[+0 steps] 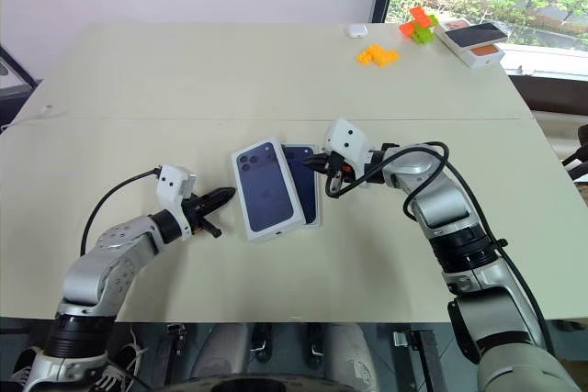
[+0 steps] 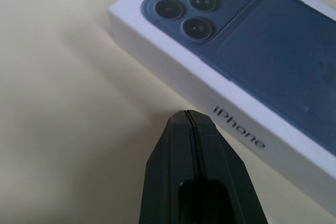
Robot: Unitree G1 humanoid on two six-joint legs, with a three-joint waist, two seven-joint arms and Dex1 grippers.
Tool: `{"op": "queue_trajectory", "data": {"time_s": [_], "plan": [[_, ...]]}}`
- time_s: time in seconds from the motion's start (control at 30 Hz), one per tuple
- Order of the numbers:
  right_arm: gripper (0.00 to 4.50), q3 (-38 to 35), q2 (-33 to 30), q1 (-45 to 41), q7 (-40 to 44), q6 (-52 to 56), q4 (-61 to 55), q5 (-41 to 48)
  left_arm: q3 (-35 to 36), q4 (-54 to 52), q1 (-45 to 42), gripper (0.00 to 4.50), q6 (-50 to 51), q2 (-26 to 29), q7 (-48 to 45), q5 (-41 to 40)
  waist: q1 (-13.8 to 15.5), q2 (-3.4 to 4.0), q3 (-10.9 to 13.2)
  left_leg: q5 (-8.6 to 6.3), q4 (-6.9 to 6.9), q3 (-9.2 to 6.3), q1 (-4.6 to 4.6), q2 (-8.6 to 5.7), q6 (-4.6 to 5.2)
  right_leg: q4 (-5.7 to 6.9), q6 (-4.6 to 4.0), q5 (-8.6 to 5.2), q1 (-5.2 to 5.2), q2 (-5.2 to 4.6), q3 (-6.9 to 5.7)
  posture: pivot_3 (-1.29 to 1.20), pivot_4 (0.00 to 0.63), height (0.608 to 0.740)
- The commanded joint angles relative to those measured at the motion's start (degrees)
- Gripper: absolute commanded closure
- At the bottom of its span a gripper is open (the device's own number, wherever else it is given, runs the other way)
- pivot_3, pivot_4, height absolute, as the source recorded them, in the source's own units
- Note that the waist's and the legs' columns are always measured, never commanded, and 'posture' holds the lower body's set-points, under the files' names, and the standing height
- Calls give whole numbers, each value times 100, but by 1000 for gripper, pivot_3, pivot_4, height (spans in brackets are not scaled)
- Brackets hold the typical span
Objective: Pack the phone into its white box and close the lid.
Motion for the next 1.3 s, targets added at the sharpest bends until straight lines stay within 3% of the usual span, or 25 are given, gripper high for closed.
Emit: {"op": "queue_trajectory", "data": {"time_s": [0.03, 0.7, 1.3], "plan": [[4433, -38, 9, 31, -37, -108, -219, -65, -138, 55, -220, 4500, -106, -127, 44, 81, 1, 0, 0, 0, 0, 0, 0, 0, 0, 1, 0, 0, 0, 0, 0, 0, 150, 737], [4433, 205, 43, 85, -368, -713, 199, -993, -304, 621, -1071, 4500, -285, -638, 90, 260, -5, -2, -1, 1, 6, 1, 1, 0, -1, 9, 0, 1, 0, 3, 0, 0, 150, 737], [4433, 29, -173, 170, -341, -745, 256, -1082, -344, 960, -1264, 4500, -493, -782, 120, 462, -7, -2, -1, 2, 8, 1, 2, 0, -2, 11, -1, 1, 1, 3, 0, 0, 150, 737]]}}
